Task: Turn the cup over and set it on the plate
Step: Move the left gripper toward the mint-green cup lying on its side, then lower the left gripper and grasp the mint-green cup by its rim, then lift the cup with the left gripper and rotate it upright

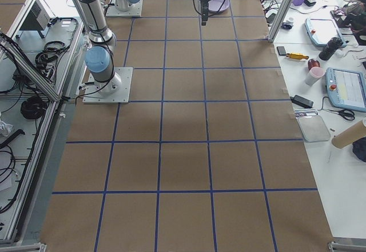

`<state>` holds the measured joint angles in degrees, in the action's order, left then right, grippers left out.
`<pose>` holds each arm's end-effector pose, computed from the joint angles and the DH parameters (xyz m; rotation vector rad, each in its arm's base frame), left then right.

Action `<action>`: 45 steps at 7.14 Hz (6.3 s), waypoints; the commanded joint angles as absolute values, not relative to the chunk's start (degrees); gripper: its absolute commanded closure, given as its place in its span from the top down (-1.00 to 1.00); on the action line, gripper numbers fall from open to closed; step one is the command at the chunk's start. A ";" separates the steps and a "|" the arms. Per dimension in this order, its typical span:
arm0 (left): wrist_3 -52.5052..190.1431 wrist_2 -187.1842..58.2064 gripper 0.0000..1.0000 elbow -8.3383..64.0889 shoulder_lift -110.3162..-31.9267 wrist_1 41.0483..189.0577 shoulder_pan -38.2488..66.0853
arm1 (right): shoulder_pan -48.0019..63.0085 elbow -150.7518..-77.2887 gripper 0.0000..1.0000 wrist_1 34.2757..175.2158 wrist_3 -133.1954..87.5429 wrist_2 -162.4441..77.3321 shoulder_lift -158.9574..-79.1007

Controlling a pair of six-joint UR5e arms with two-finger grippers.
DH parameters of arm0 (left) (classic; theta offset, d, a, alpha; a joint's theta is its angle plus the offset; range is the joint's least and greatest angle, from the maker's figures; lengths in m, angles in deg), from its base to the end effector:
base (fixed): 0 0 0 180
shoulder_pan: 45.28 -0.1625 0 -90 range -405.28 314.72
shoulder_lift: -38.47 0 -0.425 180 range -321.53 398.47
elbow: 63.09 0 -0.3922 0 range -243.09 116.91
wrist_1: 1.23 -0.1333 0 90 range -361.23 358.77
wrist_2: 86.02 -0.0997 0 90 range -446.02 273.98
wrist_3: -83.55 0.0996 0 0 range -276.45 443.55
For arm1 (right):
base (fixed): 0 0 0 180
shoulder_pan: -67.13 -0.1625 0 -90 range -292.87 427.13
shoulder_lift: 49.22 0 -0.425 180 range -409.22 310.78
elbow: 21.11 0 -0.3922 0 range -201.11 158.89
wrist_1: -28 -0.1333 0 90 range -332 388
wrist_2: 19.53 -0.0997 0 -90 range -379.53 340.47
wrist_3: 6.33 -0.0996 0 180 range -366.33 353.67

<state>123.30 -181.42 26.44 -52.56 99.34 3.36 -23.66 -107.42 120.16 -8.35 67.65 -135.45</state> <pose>0.2232 -0.4410 0.4671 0.0290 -3.0700 -0.3214 0.1454 -0.5214 0.4902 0.0318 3.0909 -0.0542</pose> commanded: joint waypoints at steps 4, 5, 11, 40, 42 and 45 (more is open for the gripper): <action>120.81 -182.43 1.00 27.43 -57.84 96.27 -7.12 | -23.66 -107.42 1.00 120.20 -8.35 67.65 -135.44; 120.90 -182.53 1.00 28.04 -59.68 92.85 -8.44 | -23.66 -107.42 1.00 120.20 -8.35 67.65 -135.44; 123.60 -182.54 1.00 31.73 -70.67 80.12 -11.35 | -23.66 -107.42 1.00 120.20 -8.35 67.65 -135.44; 131.95 -158.97 -1.00 13.28 -71.66 110.08 6.52 | -23.66 -107.42 1.00 120.11 -8.43 67.57 -135.44; 123.13 -164.31 -1.00 13.28 -70.78 102.88 14.72 | -23.66 -107.42 1.00 120.20 -8.43 67.57 -135.44; 112.85 -168.63 -1.00 13.99 -73.14 91.35 24.30 | -23.66 -107.42 1.00 120.20 -8.43 67.57 -135.44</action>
